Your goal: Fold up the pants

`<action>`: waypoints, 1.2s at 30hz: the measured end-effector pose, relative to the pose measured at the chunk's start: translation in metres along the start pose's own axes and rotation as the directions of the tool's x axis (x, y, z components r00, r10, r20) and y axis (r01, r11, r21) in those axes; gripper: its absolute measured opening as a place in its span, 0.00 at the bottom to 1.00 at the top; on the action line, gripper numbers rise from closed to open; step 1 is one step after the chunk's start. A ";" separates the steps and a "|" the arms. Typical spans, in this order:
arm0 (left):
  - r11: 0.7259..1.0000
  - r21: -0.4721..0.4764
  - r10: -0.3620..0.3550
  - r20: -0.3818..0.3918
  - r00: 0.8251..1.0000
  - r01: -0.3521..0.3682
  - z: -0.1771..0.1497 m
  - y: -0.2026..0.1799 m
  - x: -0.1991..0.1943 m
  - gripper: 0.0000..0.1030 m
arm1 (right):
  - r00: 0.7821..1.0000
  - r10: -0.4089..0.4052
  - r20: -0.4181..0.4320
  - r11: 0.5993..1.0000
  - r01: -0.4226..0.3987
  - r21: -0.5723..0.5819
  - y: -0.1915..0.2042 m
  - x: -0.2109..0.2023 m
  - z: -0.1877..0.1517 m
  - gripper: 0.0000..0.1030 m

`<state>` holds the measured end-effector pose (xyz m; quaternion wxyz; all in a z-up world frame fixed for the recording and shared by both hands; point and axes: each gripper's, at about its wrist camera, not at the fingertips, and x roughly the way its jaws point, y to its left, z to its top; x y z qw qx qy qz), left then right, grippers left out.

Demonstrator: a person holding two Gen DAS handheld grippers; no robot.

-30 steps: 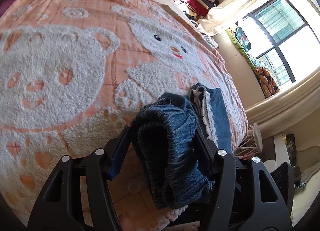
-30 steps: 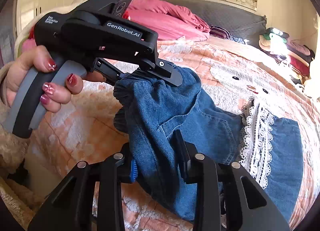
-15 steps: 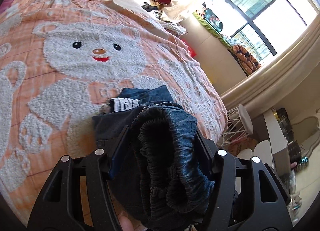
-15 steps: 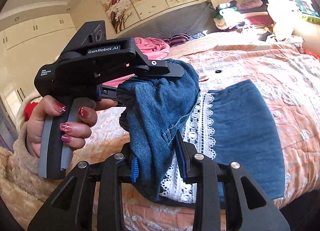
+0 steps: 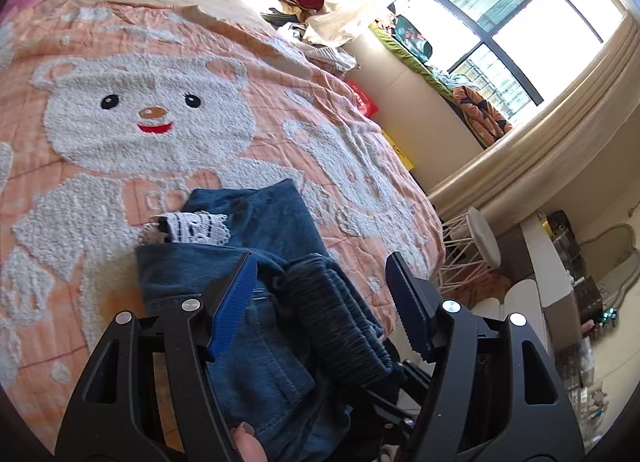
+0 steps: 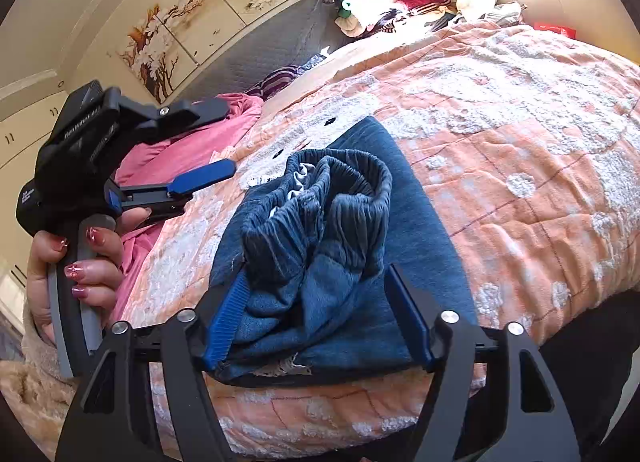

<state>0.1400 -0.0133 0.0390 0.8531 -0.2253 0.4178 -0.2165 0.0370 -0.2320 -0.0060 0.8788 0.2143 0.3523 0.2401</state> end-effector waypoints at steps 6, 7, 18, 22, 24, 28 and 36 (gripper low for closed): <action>0.994 0.011 0.112 -0.021 0.993 -0.112 -0.012 0.025 -0.004 0.57 | 0.999 0.047 0.000 0.999 -0.047 0.002 -0.005 0.006 0.011 0.79; 0.992 0.017 0.125 -0.031 0.992 -0.125 -0.014 0.028 -0.003 0.57 | 0.999 0.046 -0.009 0.999 -0.046 -0.005 -0.002 0.008 0.011 0.82; 0.954 0.090 0.290 -0.056 0.955 -0.285 -0.022 0.056 0.034 0.57 | 0.996 -0.016 -0.087 0.997 0.010 -0.072 -0.003 0.043 0.014 0.67; 0.954 0.103 0.289 -0.059 0.956 -0.282 -0.022 0.055 0.033 0.57 | 0.997 -0.007 -0.083 0.998 0.002 -0.064 -0.002 0.047 0.017 0.66; 0.948 0.129 0.300 -0.058 0.952 -0.291 -0.022 0.052 0.034 0.55 | 0.997 -0.003 -0.080 0.997 -0.004 -0.081 -0.001 0.049 0.020 0.43; 0.938 0.176 0.310 -0.050 0.949 -0.297 -0.022 0.040 0.035 0.34 | 0.997 0.017 -0.072 0.996 -0.023 -0.084 -0.003 0.049 0.024 0.34; 0.897 0.261 0.375 -0.023 0.927 -0.357 -0.015 0.020 0.045 0.29 | 0.998 -0.026 -0.059 0.996 0.021 -0.086 -0.011 0.046 0.039 0.32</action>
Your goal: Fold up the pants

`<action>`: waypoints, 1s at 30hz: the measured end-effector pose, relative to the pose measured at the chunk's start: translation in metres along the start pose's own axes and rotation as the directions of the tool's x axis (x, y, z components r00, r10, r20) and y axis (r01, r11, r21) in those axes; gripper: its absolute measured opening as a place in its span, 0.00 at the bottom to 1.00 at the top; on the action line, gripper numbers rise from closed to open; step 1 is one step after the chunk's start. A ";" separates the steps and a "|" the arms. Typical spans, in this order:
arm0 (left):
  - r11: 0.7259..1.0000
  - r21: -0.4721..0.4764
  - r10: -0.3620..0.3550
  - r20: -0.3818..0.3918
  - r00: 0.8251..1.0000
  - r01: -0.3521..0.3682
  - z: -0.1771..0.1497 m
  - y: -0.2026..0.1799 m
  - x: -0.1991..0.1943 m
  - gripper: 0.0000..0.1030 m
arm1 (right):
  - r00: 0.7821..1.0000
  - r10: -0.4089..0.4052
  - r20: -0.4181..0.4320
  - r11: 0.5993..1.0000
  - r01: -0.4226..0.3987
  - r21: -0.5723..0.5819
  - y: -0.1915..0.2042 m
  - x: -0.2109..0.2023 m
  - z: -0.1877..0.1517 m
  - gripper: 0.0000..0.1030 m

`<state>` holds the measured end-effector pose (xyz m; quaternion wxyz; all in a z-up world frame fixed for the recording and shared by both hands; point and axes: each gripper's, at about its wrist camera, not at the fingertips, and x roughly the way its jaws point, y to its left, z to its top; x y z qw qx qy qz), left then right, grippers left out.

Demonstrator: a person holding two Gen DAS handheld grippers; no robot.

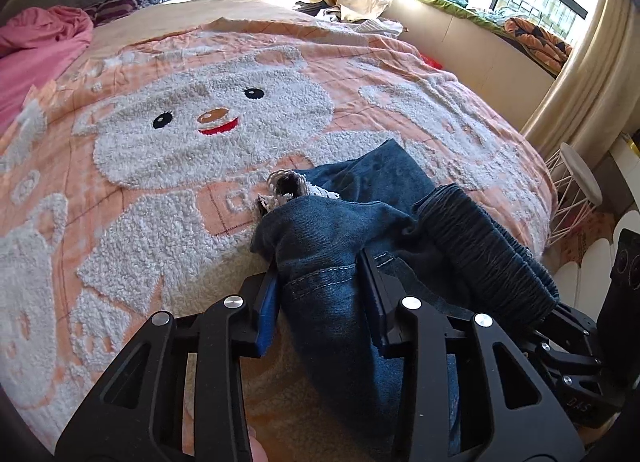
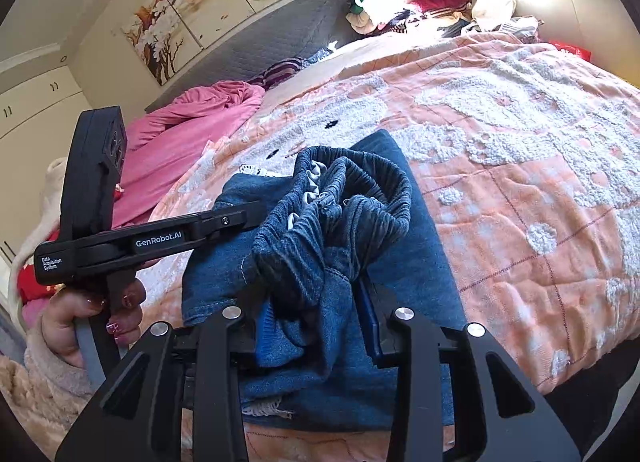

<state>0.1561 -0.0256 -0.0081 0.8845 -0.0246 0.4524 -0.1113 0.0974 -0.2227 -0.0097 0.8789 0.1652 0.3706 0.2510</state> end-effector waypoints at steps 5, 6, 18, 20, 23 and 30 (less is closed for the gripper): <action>1.000 -0.009 0.030 -0.028 0.999 -0.030 -0.004 0.009 0.012 0.42 | 0.999 -0.019 -0.048 1.000 0.019 0.006 -0.003 0.006 -0.009 0.40; 1.000 -0.013 0.027 -0.028 0.999 -0.027 -0.005 0.011 0.012 0.42 | 0.999 -0.015 -0.053 1.000 0.015 0.007 -0.003 0.006 -0.009 0.41; 0.999 0.003 0.042 -0.033 0.999 -0.041 -0.013 0.014 0.005 0.46 | 0.997 -0.077 0.001 0.997 0.077 -0.028 0.000 -0.023 -0.008 0.55; 0.999 0.004 0.045 -0.034 0.998 -0.045 -0.015 0.016 0.002 0.47 | 0.996 -0.084 0.022 0.996 0.085 -0.035 0.001 -0.032 -0.007 0.55; 0.999 -0.007 0.041 -0.036 0.999 -0.041 -0.018 0.020 -0.003 0.47 | 0.995 -0.088 0.049 0.994 0.091 -0.062 0.007 -0.043 -0.007 0.55; 1.000 -0.026 -0.008 0.036 0.999 0.009 -0.019 0.020 -0.043 0.47 | 0.999 0.036 0.034 0.971 -0.027 -0.236 0.052 -0.048 -0.016 0.54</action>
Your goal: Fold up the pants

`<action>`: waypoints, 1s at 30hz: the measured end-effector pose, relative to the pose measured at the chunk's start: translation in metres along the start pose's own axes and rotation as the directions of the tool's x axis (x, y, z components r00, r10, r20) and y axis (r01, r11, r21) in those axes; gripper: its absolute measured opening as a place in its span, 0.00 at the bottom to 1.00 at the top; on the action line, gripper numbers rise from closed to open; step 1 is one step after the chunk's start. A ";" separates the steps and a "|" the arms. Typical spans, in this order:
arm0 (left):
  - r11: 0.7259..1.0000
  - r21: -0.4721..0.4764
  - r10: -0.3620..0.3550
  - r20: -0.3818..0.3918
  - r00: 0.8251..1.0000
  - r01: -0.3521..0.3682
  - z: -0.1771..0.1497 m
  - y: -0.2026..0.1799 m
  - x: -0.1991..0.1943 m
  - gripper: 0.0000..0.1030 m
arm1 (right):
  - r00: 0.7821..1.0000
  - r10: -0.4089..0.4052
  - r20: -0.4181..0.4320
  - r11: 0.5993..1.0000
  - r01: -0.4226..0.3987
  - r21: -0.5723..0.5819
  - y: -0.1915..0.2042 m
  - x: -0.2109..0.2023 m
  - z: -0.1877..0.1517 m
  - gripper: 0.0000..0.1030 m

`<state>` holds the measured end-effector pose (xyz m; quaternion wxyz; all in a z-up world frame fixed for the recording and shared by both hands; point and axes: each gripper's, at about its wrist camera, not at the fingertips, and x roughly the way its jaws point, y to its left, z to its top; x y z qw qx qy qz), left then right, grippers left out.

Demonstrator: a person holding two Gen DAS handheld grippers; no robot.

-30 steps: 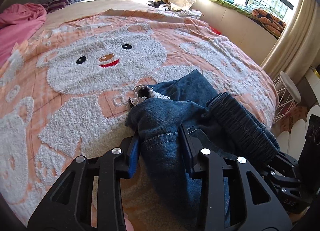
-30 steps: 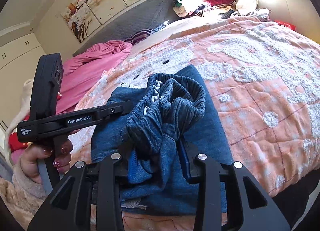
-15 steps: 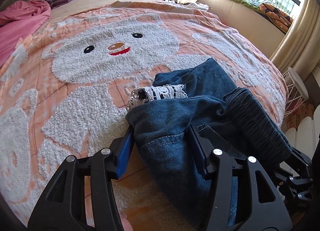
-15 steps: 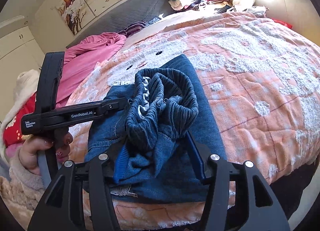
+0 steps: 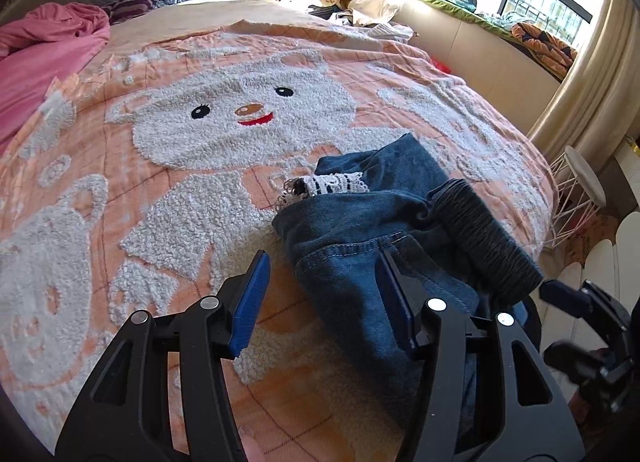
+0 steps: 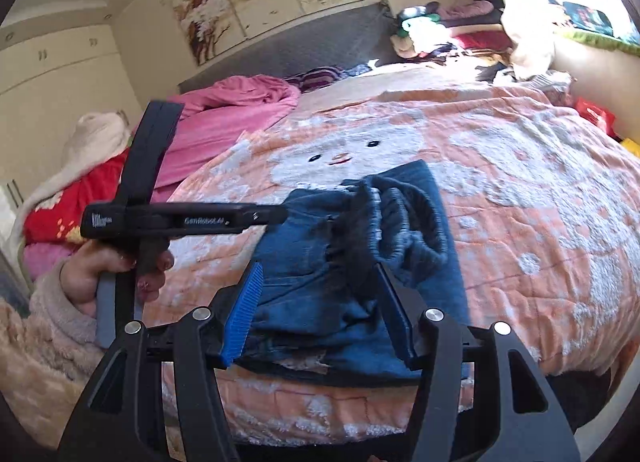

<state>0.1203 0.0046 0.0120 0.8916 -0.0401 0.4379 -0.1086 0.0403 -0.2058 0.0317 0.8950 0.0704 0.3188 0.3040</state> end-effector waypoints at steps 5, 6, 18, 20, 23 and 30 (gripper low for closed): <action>0.996 0.053 -0.067 -0.003 0.998 0.067 0.001 -0.020 0.003 0.47 | 0.991 0.000 -0.136 0.998 -0.009 -0.068 0.017 0.036 -0.012 0.54; 0.996 0.060 -0.068 -0.018 0.998 0.069 0.000 -0.022 0.010 0.47 | 0.986 -0.009 -0.168 0.998 -0.002 -0.066 0.016 0.043 -0.017 0.54; 0.998 0.062 -0.025 -0.049 0.998 0.028 -0.012 -0.023 0.026 0.47 | 0.984 0.040 -0.176 0.999 -0.042 -0.007 0.011 0.044 -0.015 0.60; 0.997 0.063 -0.033 -0.039 0.999 0.035 -0.011 -0.024 0.020 0.48 | 0.988 0.047 -0.148 0.999 -0.048 -0.004 0.008 0.031 -0.012 0.60; 0.997 0.061 -0.037 -0.027 0.999 0.039 -0.010 -0.025 0.013 0.48 | 0.994 0.037 -0.106 0.999 -0.038 -0.006 0.005 0.018 -0.005 0.65; 0.997 0.078 -0.029 0.010 1.000 0.028 -0.006 -0.028 -0.004 0.52 | 0.999 -0.018 -0.039 1.000 0.018 0.007 -0.009 -0.008 0.007 0.69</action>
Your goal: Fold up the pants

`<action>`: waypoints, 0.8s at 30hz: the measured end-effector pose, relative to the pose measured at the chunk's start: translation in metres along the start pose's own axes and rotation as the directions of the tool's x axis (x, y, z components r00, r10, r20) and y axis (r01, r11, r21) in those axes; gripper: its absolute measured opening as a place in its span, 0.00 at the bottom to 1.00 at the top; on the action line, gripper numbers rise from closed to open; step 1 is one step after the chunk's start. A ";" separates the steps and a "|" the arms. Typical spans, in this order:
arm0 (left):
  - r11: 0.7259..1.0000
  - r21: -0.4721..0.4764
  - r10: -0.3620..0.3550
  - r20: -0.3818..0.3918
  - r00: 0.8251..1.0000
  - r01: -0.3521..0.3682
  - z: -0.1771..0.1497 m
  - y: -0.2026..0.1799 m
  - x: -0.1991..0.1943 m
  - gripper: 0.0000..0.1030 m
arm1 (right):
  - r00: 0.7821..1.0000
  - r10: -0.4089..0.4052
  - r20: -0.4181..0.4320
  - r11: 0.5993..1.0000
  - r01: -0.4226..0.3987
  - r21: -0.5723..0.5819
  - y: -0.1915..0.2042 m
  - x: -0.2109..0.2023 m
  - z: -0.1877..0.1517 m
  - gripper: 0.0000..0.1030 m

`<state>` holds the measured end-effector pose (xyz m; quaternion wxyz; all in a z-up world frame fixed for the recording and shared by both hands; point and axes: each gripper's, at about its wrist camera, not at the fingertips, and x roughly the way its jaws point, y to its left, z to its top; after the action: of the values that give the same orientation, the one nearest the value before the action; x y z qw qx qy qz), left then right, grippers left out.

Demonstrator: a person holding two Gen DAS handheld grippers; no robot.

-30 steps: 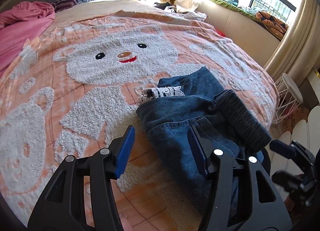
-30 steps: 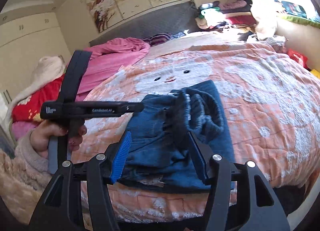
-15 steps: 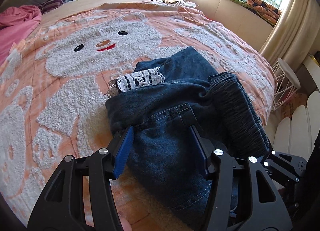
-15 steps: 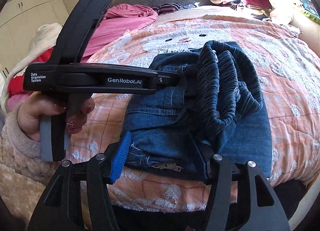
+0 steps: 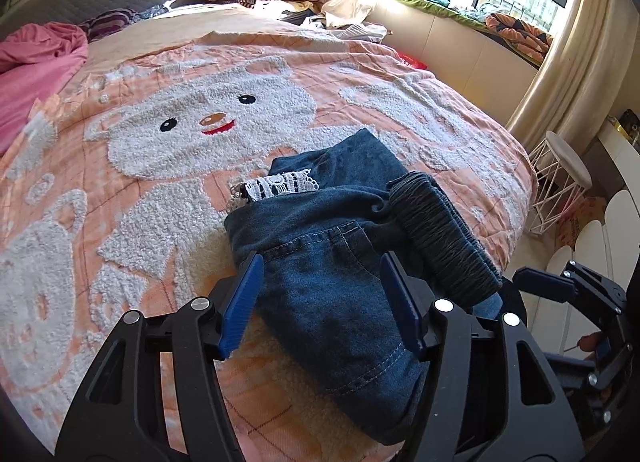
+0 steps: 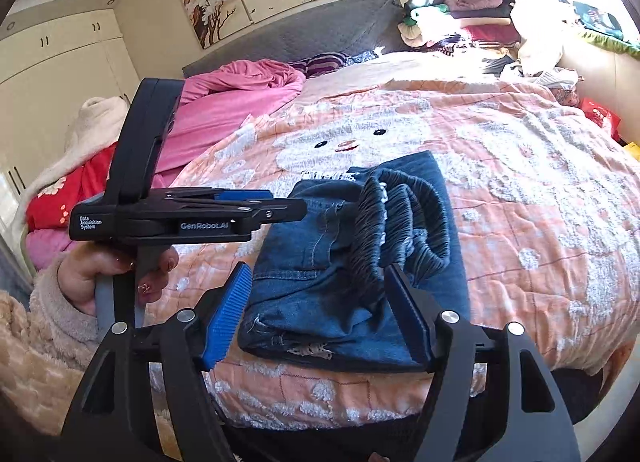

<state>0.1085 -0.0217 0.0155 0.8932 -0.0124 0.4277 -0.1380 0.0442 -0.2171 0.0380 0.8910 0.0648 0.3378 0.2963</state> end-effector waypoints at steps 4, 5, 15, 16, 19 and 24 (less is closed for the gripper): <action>1.000 0.010 0.014 0.010 1.000 -0.014 0.001 -0.001 -0.006 0.54 | 0.999 -0.039 0.036 0.999 0.038 0.019 -0.014 -0.011 0.008 0.70; 1.000 0.011 0.019 0.013 1.000 -0.019 0.001 0.000 -0.007 0.56 | 0.998 -0.049 0.043 0.999 0.048 0.023 -0.018 -0.013 0.009 0.70; 0.999 -0.004 0.051 0.004 0.999 -0.051 -0.003 0.007 -0.006 0.61 | 0.988 -0.152 0.036 0.988 0.150 0.039 -0.052 -0.011 0.026 0.70; 0.999 -0.009 0.053 0.001 0.999 -0.053 -0.003 0.008 -0.005 0.62 | 0.987 -0.160 0.032 0.987 0.158 0.038 -0.055 -0.009 0.028 0.70; 0.998 -0.019 0.059 -0.010 0.998 -0.060 -0.005 0.011 -0.001 0.64 | 0.984 -0.176 0.015 0.984 0.175 0.033 -0.062 -0.001 0.032 0.70; 0.997 -0.037 0.067 -0.029 0.997 -0.068 -0.008 0.016 0.008 0.67 | 0.981 -0.192 -0.029 0.981 0.192 0.014 -0.068 0.018 0.036 0.70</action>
<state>0.1107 -0.0070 0.0021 0.8910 -0.0131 0.4427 -0.0999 0.1109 -0.2589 0.0334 0.9102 0.0353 0.3571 0.2068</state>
